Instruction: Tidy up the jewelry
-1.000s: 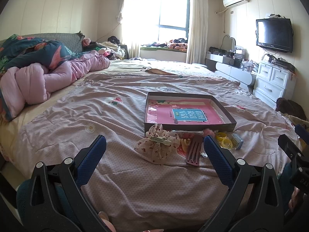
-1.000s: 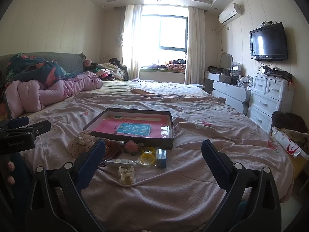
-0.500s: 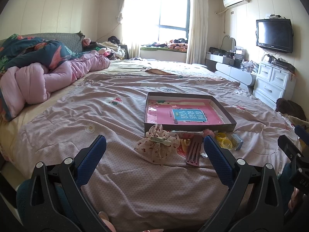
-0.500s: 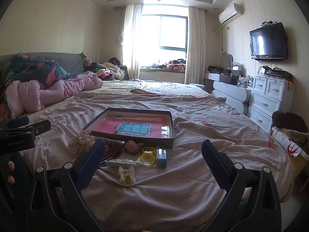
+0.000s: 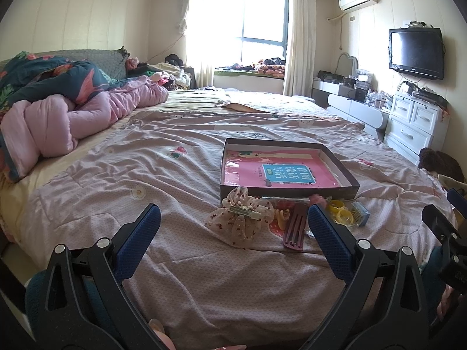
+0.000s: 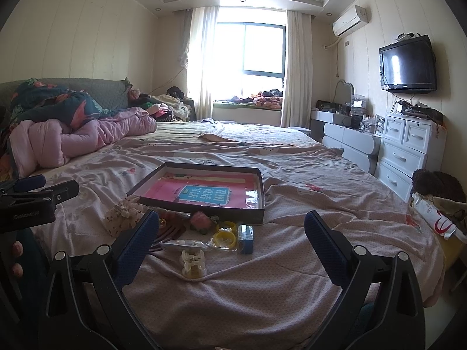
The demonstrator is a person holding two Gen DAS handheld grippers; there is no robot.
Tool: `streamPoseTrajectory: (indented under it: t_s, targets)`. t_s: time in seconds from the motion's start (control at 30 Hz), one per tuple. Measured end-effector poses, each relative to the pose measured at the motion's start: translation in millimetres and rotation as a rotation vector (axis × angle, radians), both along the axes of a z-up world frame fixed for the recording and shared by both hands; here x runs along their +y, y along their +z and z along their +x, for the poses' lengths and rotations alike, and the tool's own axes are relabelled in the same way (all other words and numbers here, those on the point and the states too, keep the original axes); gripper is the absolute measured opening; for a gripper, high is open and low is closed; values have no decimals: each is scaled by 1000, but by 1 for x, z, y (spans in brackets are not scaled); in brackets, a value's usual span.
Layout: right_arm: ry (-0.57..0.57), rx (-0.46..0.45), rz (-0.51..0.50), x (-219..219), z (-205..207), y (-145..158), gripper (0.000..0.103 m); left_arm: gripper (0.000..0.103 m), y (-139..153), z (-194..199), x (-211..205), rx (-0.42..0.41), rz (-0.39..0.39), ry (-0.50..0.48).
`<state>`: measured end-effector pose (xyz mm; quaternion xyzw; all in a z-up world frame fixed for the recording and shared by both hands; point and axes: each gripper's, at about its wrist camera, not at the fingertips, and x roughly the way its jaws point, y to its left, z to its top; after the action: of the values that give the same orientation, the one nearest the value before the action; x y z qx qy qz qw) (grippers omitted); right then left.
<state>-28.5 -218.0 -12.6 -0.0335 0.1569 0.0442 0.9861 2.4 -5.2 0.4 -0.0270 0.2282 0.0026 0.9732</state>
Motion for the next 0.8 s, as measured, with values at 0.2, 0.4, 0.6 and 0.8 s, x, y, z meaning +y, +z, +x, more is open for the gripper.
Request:
streamPoseTrajectory:
  t_s: [0.2, 0.4, 0.6, 0.8]
  targets:
    - [17, 11, -5, 5, 0, -1, 97, 92, -1, 1, 4, 6, -5, 10]
    - [40, 31, -10, 10, 4, -4, 97, 92, -5, 5, 9, 19, -7, 19]
    - [75, 74, -20, 20, 17, -8, 97, 92, -8, 12, 20, 38, -16, 48]
    - [100, 114, -25, 33, 33, -11, 97, 92, -15, 22, 31, 80, -14, 81]
